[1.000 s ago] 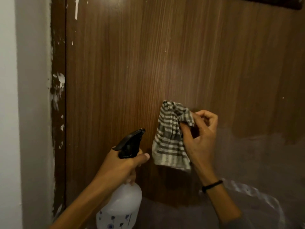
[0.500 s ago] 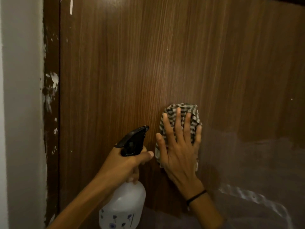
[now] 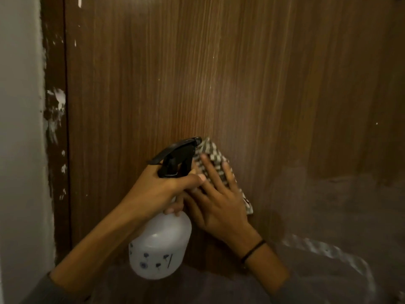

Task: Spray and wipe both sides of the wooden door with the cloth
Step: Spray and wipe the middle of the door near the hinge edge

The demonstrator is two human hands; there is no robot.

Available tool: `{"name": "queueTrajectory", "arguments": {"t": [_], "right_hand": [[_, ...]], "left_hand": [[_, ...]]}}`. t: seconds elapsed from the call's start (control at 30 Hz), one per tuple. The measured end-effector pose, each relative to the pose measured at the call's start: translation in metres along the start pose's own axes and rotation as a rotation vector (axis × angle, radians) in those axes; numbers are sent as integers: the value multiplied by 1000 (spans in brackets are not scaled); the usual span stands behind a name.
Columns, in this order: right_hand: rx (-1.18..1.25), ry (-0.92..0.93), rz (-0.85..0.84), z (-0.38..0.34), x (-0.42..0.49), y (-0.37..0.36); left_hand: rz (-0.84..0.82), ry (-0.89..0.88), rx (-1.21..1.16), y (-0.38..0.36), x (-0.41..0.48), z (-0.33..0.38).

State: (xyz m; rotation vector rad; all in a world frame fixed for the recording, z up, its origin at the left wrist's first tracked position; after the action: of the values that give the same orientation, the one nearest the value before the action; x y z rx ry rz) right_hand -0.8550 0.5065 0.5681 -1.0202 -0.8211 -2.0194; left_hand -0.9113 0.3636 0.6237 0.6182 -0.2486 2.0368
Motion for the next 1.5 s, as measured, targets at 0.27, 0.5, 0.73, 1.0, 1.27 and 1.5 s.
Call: {"name": "queueTrajectory", "arguments": {"t": [0.27,0.5,0.73,1.0,1.27,1.5], "right_hand": [[-215,-760,35,176,-72,42],[-62,-552,-17,70,-29,16],[65,6,-115,-6,-93,-11],[-42,-654,-143,37,-174,4],[101,113,-287,-22,-161,-10],[134,-296,-345,55,-244,26]], "left_hand": [[-12,-9,35,0,-3,-3],[-2,44,19,-15,-4,-8],[49,70,66,-49,1,-21],[19,89,84,-23,-24,-37],[1,151,71,-58,-25,-58],[-46,216,121,-89,-27,-69]]}}
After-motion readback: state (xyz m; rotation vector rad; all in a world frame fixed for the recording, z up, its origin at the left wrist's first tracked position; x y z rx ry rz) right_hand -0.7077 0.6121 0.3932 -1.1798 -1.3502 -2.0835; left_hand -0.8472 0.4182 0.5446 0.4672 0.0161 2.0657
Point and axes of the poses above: each hand's wrist, its own x-axis towards the middle knuckle, its own y-axis out of the back of the hand, z = x × y, the point moved 4 cm from there along x, towards the middle knuckle, and after that the axes turned 3 degrees about -x, right-handed, at the moved point
